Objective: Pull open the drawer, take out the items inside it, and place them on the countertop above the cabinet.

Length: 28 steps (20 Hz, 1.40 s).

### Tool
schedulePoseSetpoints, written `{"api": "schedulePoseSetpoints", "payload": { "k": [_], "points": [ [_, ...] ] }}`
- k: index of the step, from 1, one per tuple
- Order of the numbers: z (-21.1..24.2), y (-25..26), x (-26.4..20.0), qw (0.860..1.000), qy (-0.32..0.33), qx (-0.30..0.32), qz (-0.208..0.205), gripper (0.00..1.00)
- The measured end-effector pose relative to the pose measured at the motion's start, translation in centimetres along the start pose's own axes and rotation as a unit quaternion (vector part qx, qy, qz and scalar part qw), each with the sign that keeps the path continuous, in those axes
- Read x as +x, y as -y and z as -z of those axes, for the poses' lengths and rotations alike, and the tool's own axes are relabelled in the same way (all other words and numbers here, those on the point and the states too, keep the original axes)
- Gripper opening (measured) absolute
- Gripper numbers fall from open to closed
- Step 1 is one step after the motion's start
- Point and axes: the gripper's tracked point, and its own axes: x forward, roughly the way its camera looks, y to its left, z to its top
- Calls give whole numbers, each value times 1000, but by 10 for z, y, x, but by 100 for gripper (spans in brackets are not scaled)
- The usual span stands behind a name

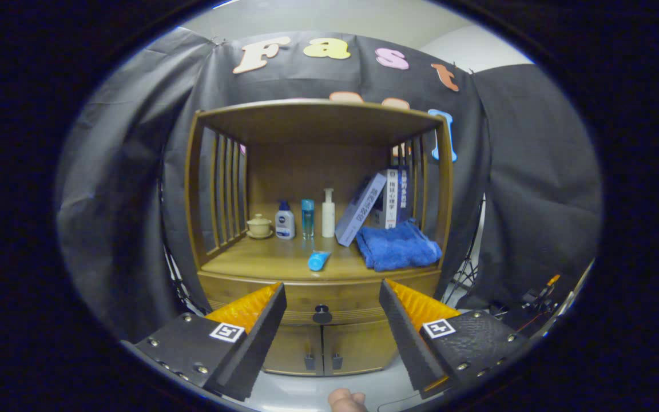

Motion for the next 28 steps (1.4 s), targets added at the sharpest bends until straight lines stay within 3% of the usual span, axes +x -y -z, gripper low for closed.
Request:
{"api": "schedulePoseSetpoints", "payload": {
  "k": [3,9,13,25,28],
  "points": [
    [-40,-7,-40,999,18,18,-20,98],
    [-64,-23,-95,995,8,73,-70,97],
    [-66,-4,-109,997,24,54,-52,97],
    [-42,-2,-110,998,31,36,-51,98],
    [-46,11,-111,998,46,32,-31,98]
  ]
}}
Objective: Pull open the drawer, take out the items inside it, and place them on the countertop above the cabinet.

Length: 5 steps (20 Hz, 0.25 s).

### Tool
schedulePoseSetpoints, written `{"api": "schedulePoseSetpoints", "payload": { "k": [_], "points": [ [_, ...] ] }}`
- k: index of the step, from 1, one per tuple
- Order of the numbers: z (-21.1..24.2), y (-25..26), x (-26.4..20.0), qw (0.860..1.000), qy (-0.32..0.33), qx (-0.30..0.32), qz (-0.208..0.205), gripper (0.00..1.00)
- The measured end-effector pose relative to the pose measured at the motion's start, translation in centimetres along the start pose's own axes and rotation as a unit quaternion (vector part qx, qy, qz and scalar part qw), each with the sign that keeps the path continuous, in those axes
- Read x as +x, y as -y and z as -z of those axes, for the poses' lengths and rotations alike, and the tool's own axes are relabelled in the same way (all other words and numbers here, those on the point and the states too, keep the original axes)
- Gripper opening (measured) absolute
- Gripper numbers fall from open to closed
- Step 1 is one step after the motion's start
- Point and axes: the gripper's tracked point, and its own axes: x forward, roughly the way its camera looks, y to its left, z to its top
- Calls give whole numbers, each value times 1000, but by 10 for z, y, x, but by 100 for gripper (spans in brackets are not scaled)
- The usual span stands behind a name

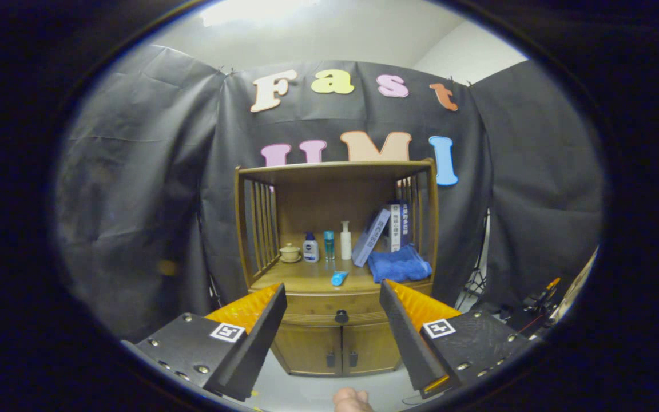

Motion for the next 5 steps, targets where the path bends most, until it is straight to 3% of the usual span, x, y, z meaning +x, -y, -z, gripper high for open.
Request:
{"api": "schedulePoseSetpoints", "payload": {
  "k": [5],
  "points": [
    [4,11,4,1000,1,4,17,97]
  ]
}}
